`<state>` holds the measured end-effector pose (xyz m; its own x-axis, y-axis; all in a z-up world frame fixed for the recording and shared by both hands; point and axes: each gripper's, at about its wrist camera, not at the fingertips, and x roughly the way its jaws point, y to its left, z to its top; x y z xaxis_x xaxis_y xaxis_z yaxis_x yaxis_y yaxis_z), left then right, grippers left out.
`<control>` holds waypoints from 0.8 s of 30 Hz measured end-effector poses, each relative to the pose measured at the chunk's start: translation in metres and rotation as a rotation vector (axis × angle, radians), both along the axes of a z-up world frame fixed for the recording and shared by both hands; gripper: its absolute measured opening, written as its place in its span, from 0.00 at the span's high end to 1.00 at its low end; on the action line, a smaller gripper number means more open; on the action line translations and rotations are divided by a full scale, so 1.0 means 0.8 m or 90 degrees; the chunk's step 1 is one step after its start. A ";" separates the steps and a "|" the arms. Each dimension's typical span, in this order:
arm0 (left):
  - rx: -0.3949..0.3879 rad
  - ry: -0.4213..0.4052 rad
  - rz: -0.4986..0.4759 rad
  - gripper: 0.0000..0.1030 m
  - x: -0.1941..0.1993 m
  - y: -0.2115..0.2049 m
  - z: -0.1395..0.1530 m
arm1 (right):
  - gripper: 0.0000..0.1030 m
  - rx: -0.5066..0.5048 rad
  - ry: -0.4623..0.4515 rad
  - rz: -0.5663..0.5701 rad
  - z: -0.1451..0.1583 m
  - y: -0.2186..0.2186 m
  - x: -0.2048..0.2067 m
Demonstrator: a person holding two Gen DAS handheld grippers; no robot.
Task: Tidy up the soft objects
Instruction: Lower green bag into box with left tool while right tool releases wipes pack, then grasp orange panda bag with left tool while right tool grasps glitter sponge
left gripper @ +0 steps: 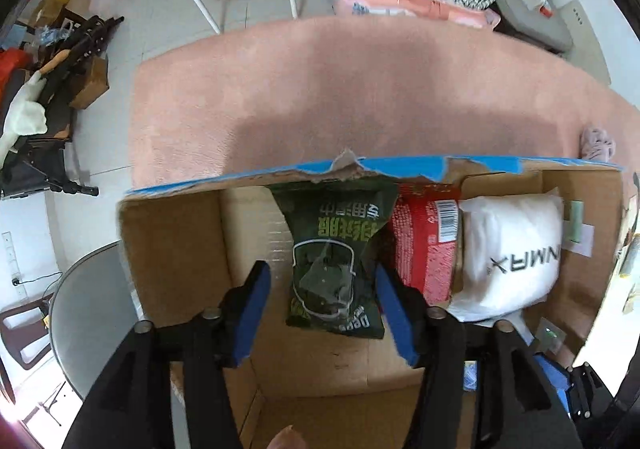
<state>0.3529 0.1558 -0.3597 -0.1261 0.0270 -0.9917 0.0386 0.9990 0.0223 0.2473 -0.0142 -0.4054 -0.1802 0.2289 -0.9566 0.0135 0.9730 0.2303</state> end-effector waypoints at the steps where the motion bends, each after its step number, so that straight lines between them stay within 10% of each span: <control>1: -0.001 -0.008 0.001 0.42 -0.003 0.000 0.007 | 0.21 -0.001 -0.004 -0.002 0.005 -0.002 0.002; 7: 0.005 -0.080 0.006 0.09 -0.041 0.007 0.060 | 0.00 -0.014 -0.044 -0.013 0.043 -0.011 0.003; 24: 0.020 -0.235 0.046 0.01 -0.194 0.003 0.173 | 0.00 -0.084 -0.229 -0.003 0.184 -0.007 -0.068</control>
